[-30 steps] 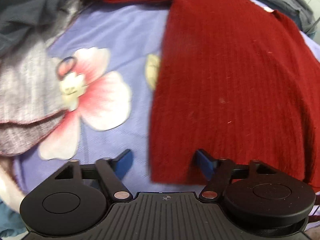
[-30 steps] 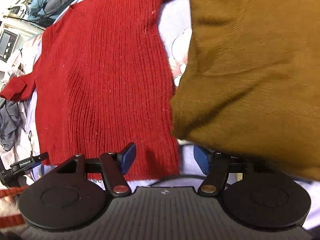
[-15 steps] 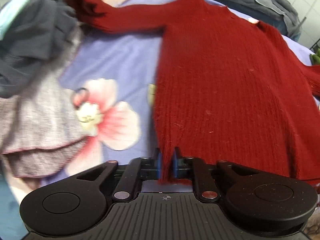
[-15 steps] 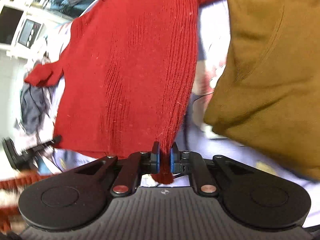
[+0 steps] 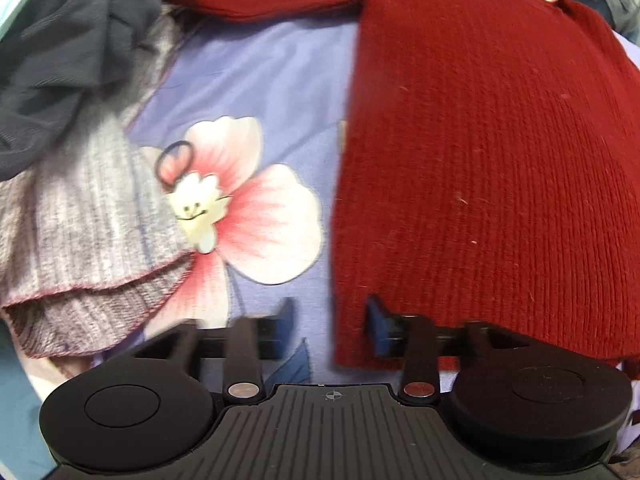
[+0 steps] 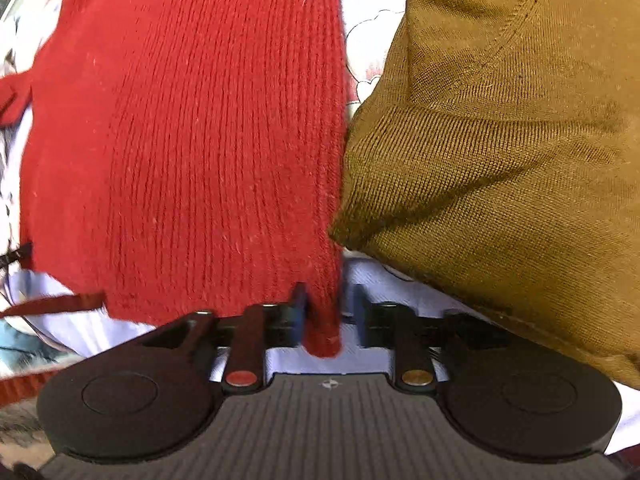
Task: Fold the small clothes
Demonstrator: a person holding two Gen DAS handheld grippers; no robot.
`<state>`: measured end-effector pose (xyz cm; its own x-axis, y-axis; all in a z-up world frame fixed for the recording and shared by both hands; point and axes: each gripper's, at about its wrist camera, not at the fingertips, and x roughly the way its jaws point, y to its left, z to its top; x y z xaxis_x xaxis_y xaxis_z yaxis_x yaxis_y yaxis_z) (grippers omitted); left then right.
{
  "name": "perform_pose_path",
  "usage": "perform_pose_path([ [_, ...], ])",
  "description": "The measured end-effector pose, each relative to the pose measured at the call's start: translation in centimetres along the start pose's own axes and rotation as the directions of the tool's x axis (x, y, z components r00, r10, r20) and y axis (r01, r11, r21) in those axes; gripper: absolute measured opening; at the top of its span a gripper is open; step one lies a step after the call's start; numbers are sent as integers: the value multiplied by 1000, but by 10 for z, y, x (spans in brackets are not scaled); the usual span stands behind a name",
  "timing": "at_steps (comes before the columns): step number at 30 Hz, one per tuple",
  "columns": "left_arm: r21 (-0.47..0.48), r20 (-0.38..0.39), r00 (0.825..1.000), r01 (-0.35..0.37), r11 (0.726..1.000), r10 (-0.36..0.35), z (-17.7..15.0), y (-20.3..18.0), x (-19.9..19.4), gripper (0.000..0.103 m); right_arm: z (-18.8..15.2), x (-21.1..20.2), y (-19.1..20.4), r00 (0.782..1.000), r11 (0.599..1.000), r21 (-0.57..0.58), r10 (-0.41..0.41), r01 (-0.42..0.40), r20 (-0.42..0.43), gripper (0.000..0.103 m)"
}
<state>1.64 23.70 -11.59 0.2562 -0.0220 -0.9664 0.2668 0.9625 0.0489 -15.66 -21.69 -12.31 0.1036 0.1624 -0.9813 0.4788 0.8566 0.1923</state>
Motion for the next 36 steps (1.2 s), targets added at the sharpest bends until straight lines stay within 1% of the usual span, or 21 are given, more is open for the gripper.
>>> perform_pose_path([
  [2, -37, 20, 1000, 9, 999, -8, 3, 6, -10, 103, 1, -13, 1, 1000, 1000, -25, 15, -15, 6, 65],
  [3, -55, 40, 999, 19, 998, -16, 5, 8, -16, 103, 2, -21, 0, 999, 999, -30, 33, -33, 8, 67],
  [5, -100, 79, 997, 33, 994, -25, 12, 12, -30, 103, 7, -42, -5, 994, 995, 0, 100, -100, 48, 68],
  [6, -122, 98, 995, 40, 992, -28, 16, 13, -35, 103, 11, -54, -10, 984, 987, 24, 157, -159, 82, 70],
  [8, -135, 143, 989, 60, 989, -40, 27, 7, -48, 103, 21, -83, -26, 948, 961, 70, 250, -268, 199, 72],
  [10, -109, 178, 983, 66, 992, -46, 39, -7, -56, 103, 36, -109, -51, 909, 941, 122, 261, -315, 326, 75],
  [12, -55, 194, 980, 54, 997, -43, 53, -30, -60, 103, 47, -128, -77, 872, 919, 211, 216, -334, 439, 75],
  [13, -25, 202, 978, 54, 998, -47, 57, -44, -61, 103, 54, -136, -94, 854, 900, 267, 183, -345, 487, 75],
  [15, 38, 204, 976, 71, 997, -77, 66, -74, -60, 103, 60, -143, -125, 823, 863, 356, 111, -357, 557, 75],
  [17, 90, 189, 975, 98, 991, -114, 72, -107, -58, 103, 65, -149, -157, 786, 809, 444, 36, -385, 617, 77],
  [20, 155, 147, 970, 170, 973, -193, 76, -152, -56, 103, 63, -151, -206, 720, 687, 533, -21, -493, 693, 79],
  [21, 168, 134, 968, 191, 967, -214, 76, -165, -55, 103, 61, -150, -222, 707, 642, 562, -45, -521, 706, 80],
  [22, 180, 123, 965, 206, 962, -230, 76, -176, -54, 103, 60, -143, -231, 699, 594, 590, -65, -546, 712, 80],
  [24, 212, 101, 962, 228, 951, -253, 72, -192, -53, 103, 57, -129, -253, 685, 483, 636, -97, -602, 722, 80],
  [26, 244, 85, 966, 218, 945, -245, 66, -204, -52, 103, 62, -114, -269, 670, 405, 656, -130, -637, 731, 79],
  [28, 269, 64, 973, 198, 943, -222, 62, -211, -49, 103, 64, -105, -283, 659, 367, 663, -156, -653, 736, 79],
  [30, 263, 51, 980, 174, 949, -194, 59, -214, -47, 103, 66, -97, -295, 651, 332, 666, -173, -668, 739, 76],
  [32, 239, 33, 979, 185, 953, -199, 59, -213, -43, 103, 67, -90, -305, 634, 285, 657, -181, -698, 752, 74],
  [34, 203, 23, 977, 204, 958, -213, 59, -208, -41, 103, 70, -81, -313, 623, 245, 649, -184, -720, 760, 69],
  [35, 191, 17, 977, 207, 960, -214, 58, -203, -38, 103, 70, -79, -317, 618, 231, 644, -181, -729, 765, 64],
  [36, 185, 13, 978, 204, 961, -210, 58, -203, -36, 103, 71, -76, -320, 607, 223, 632, -175, -742, 775, 53],
])
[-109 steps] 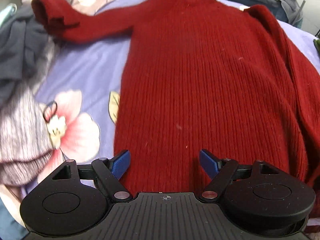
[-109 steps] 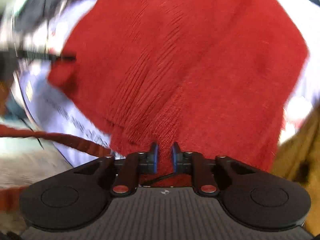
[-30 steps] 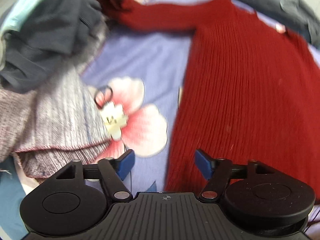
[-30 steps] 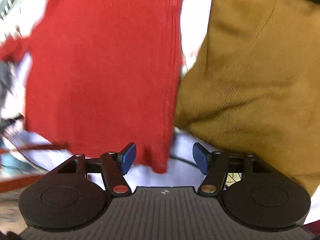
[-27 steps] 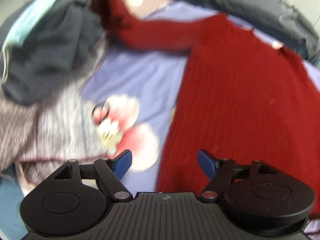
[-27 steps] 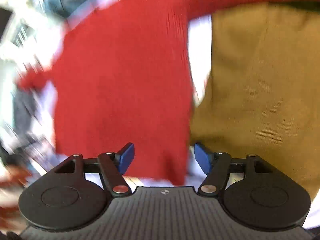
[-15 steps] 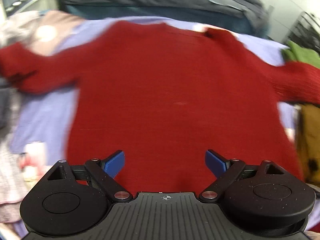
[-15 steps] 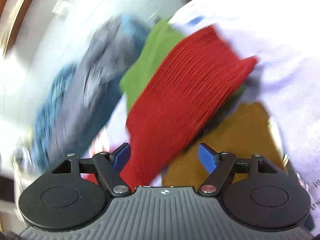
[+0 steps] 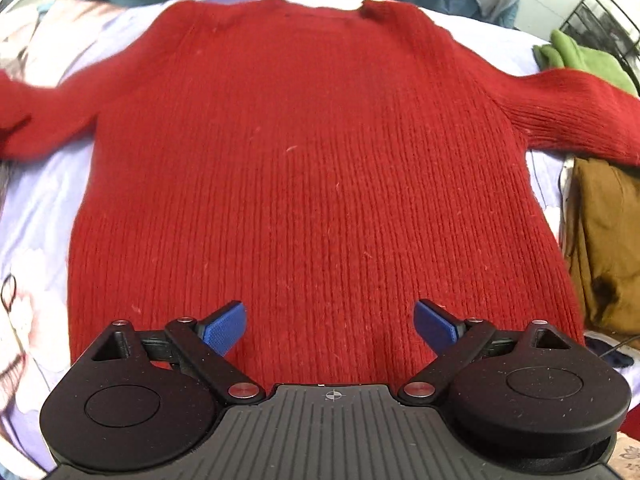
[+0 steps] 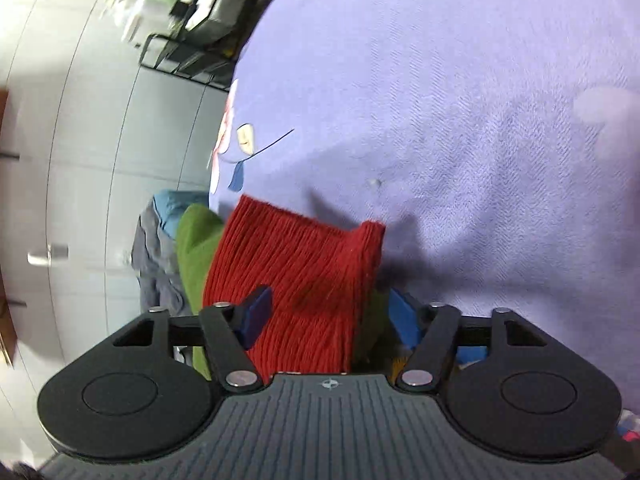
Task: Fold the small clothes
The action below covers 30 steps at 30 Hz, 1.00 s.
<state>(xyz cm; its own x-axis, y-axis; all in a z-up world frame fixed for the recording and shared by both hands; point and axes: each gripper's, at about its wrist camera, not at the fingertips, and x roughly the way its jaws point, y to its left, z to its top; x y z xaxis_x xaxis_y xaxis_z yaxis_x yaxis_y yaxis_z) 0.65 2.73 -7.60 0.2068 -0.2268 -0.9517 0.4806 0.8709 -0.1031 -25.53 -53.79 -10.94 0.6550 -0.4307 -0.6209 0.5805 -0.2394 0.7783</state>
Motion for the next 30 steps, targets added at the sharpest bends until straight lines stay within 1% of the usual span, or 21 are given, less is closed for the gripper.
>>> perform_pose_path([
  [1, 0, -2, 1000, -7, 1000, 7, -1, -1, 0, 103, 2, 0, -1, 1000, 1000, 1, 18, -18, 2, 45],
  [2, 4, -4, 1000, -14, 1000, 14, -1, -2, 1, 103, 4, -3, 0, 1000, 1000, -7, 22, -22, 11, 28],
  [3, 8, -6, 1000, -18, 1000, 18, -1, 0, -3, 103, 7, -10, 2, 999, 1000, -17, 19, -18, 28, 16],
  [7, 12, -19, 1000, -12, 1000, 12, -7, 0, -2, 103, 12, -26, 7, 998, 998, -41, 45, -43, 44, 13],
  [11, -6, -41, 999, 28, 1000, -29, -11, 2, 4, 103, 11, -42, 30, 998, 988, -145, 58, -53, 32, 12],
  [13, -13, -39, 999, 35, 999, -36, -12, 3, 6, 103, 2, -51, 53, 995, 972, -215, 102, -95, 21, 12],
  [16, -30, -29, 999, 45, 999, -46, -12, 9, 7, 103, -21, -60, 97, 981, 935, -299, 188, -191, -39, 12],
  [18, -42, -20, 999, 44, 998, -45, -12, 15, 7, 103, -49, -57, 133, 967, 894, -371, 230, -253, -107, 12],
  [19, -47, -14, 999, 39, 998, -39, -12, 18, 7, 103, -67, -51, 150, 956, 873, -392, 247, -289, -156, 12],
  [21, -58, 6, 1000, 14, 998, -13, -12, 26, 5, 103, -113, -37, 180, 927, 839, -414, 255, -354, -276, 12],
  [23, -82, 42, 999, -19, 996, 22, -14, 38, -2, 103, -170, -18, 203, 888, 798, -439, 243, -412, -390, 12],
  [26, -155, 82, 995, -41, 987, 55, -19, 62, -12, 103, -264, 12, 221, 822, 757, -459, 176, -465, -542, 12],
  [28, -195, 88, 993, -63, 979, 81, -25, 78, -17, 103, -332, 29, 226, 781, 714, -500, 105, -490, -616, 12],
  [30, -217, 84, 988, -107, 970, 128, -34, 92, -20, 103, -390, 40, 223, 753, 671, -537, 49, -512, -656, 12],
])
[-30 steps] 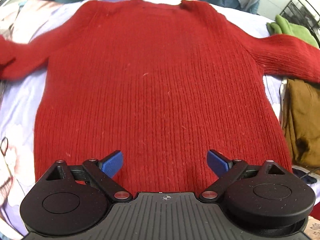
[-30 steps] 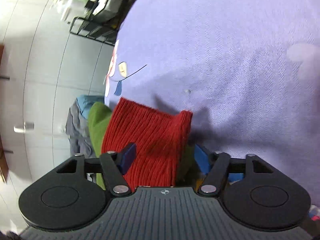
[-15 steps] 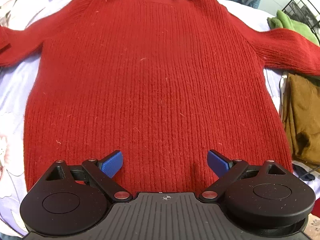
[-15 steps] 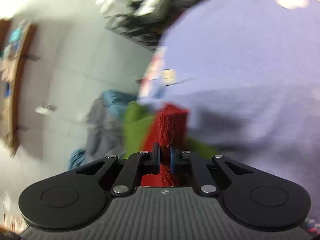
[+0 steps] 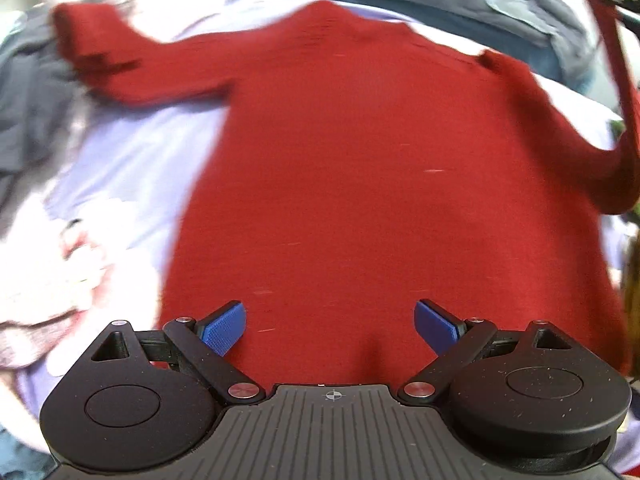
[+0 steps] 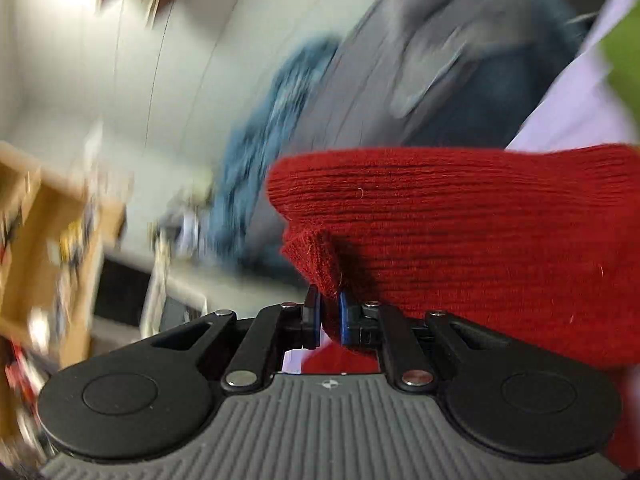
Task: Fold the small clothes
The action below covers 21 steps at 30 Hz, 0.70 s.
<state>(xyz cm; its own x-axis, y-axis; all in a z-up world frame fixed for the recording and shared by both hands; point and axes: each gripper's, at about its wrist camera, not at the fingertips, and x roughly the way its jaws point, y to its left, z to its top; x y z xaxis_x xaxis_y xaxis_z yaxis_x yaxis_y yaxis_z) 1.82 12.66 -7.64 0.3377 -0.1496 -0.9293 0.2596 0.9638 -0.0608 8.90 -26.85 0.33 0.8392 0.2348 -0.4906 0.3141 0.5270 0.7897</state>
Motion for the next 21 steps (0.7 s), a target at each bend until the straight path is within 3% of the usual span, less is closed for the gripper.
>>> perform_pose_path([
  [4, -41, -29, 999, -46, 998, 44, -15, 29, 1, 103, -52, 83, 27, 991, 993, -99, -80, 70, -108, 12],
  [7, -86, -62, 997, -46, 995, 41, -24, 49, 3, 103, -97, 133, 33, 971, 978, -186, -131, 93, -200, 12],
  [10, -123, -81, 996, -34, 992, 25, -31, 60, 4, 103, -136, 159, 30, 950, 975, -202, -145, 90, -276, 15],
  [13, -110, -80, 996, -37, 993, 28, -25, 62, 7, 103, -152, 167, 25, 944, 986, -147, -115, 72, -310, 18],
  [14, -104, -75, 997, -37, 994, 29, -22, 62, 8, 103, -154, 169, 23, 939, 992, -120, -86, 49, -333, 29],
  [15, -99, -72, 997, -31, 995, 24, -16, 63, 10, 103, -154, 167, 22, 931, 994, -104, -75, 40, -357, 48],
  [17, -93, -60, 998, -11, 996, 5, -2, 62, 14, 103, -151, 160, 25, 920, 992, -119, -87, 44, -383, 76],
  [21, -68, -10, 1000, 19, 997, -20, 37, 55, 25, 103, -141, 115, 19, 938, 967, -241, -157, 83, -309, 75],
])
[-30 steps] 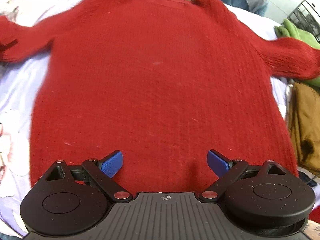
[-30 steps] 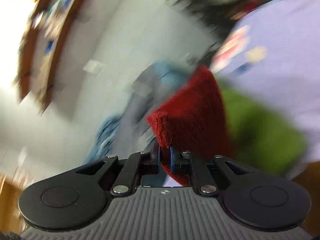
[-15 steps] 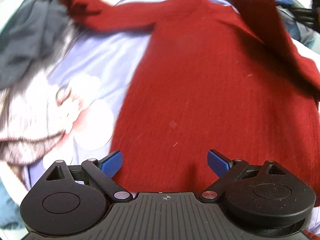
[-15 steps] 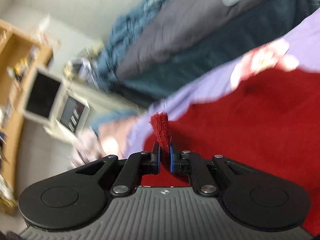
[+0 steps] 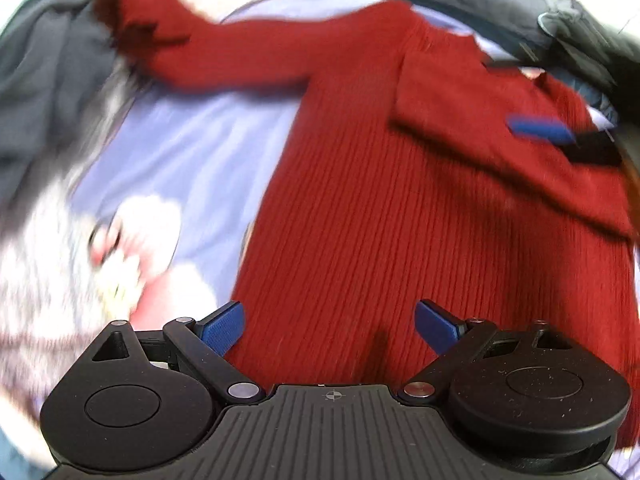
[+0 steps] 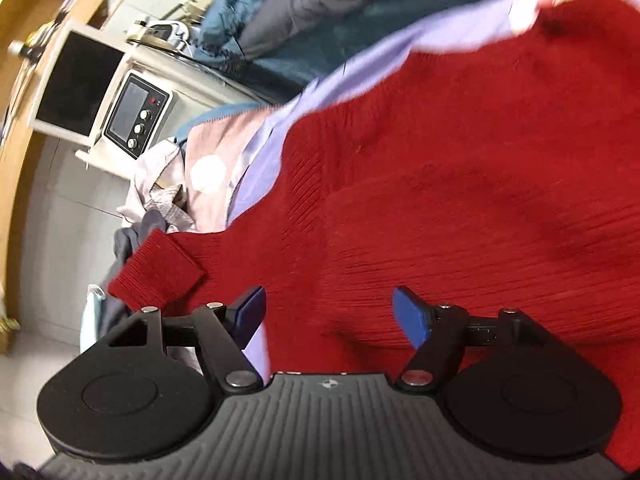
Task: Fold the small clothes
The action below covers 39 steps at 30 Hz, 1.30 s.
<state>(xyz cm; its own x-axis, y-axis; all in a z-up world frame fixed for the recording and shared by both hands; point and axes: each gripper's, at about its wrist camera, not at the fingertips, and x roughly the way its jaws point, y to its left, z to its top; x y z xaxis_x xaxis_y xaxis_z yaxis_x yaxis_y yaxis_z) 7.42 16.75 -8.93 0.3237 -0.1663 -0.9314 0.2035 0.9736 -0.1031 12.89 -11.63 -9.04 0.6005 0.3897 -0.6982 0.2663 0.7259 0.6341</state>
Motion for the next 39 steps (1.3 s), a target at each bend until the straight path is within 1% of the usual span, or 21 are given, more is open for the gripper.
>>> perform_pose_path([
  [2, 10, 28, 1000, 13, 1000, -13, 23, -7, 7, 103, -4, -21, -18, 995, 995, -18, -97, 97, 22, 75],
  [4, 21, 68, 997, 44, 999, -45, 46, -16, 13, 103, -7, -46, -36, 978, 977, -52, -202, 205, 52, 75],
  [8, 64, 115, 985, 123, 990, -130, 88, -43, 29, 103, -9, -88, -67, 922, 919, -112, -365, 379, 127, 75],
  [9, 87, 124, 983, 125, 988, -136, 93, -52, 33, 103, -9, -96, -72, 901, 896, -128, -404, 424, 156, 74],
  [11, 128, 160, 984, 60, 990, -80, 102, -69, 41, 103, -11, -108, -82, 841, 838, -138, -493, 528, 222, 74],
  [12, 127, 181, 983, 5, 992, -28, 106, -74, 46, 103, -11, -113, -88, 819, 818, -128, -524, 560, 233, 76],
  [13, 112, 193, 981, -45, 993, 23, 110, -76, 51, 103, -12, -116, -94, 810, 812, -111, -539, 572, 230, 76],
  [14, 91, 195, 979, -73, 993, 54, 113, -78, 56, 103, -15, -118, -102, 810, 814, -98, -543, 572, 222, 76],
  [15, 77, 185, 981, -65, 995, 50, 115, -77, 63, 103, -17, -118, -107, 813, 817, -92, -543, 570, 213, 76],
  [16, 70, 162, 987, -33, 997, 21, 117, -78, 71, 103, -20, -118, -110, 811, 815, -90, -547, 573, 206, 76],
  [18, 68, 113, 993, 28, 997, -35, 118, -81, 81, 103, -26, -112, -114, 794, 795, -94, -576, 600, 196, 76],
  [21, 130, 124, 992, -5, 992, -11, 115, -95, 87, 103, -34, -114, -120, 784, 781, -107, -594, 616, 178, 76],
  [23, 155, 136, 991, -18, 988, -3, 114, -97, 89, 102, -38, -114, -120, 777, 770, -117, -605, 627, 176, 80],
  [25, 163, 158, 987, 2, 987, -28, 115, -93, 82, 69, -37, -114, -120, 768, 759, -128, -616, 638, 176, 81],
  [26, 167, 168, 985, 8, 986, -37, 115, -91, 77, 69, -38, -114, -119, 765, 753, -143, -617, 642, 183, 80],
  [28, 156, 189, 981, 16, 988, -46, 114, -86, 66, 67, -38, -109, -119, 765, 738, -202, -618, 644, 184, 70],
  [30, 132, 209, 977, 11, 991, -38, 116, -80, 61, 65, -38, -100, -118, 756, 705, -278, -628, 653, 184, 24],
  [32, 123, 212, 977, -7, 992, -20, 115, -75, 58, 65, -37, -98, -119, 730, 672, -291, -654, 681, 197, 19],
  [36, 125, 201, 979, -69, 990, 43, 109, -69, 61, 57, -42, -96, -123, 713, 670, -252, -682, 698, 162, 12],
  [38, 118, 149, 987, -74, 990, 56, 104, -65, 72, 55, -45, -96, -132, 726, 701, -201, -681, 684, 92, 15],
  [39, 116, 149, 987, -71, 991, 54, 102, -63, 74, 57, -46, -102, -133, 733, 714, -170, -669, 680, 121, 20],
])
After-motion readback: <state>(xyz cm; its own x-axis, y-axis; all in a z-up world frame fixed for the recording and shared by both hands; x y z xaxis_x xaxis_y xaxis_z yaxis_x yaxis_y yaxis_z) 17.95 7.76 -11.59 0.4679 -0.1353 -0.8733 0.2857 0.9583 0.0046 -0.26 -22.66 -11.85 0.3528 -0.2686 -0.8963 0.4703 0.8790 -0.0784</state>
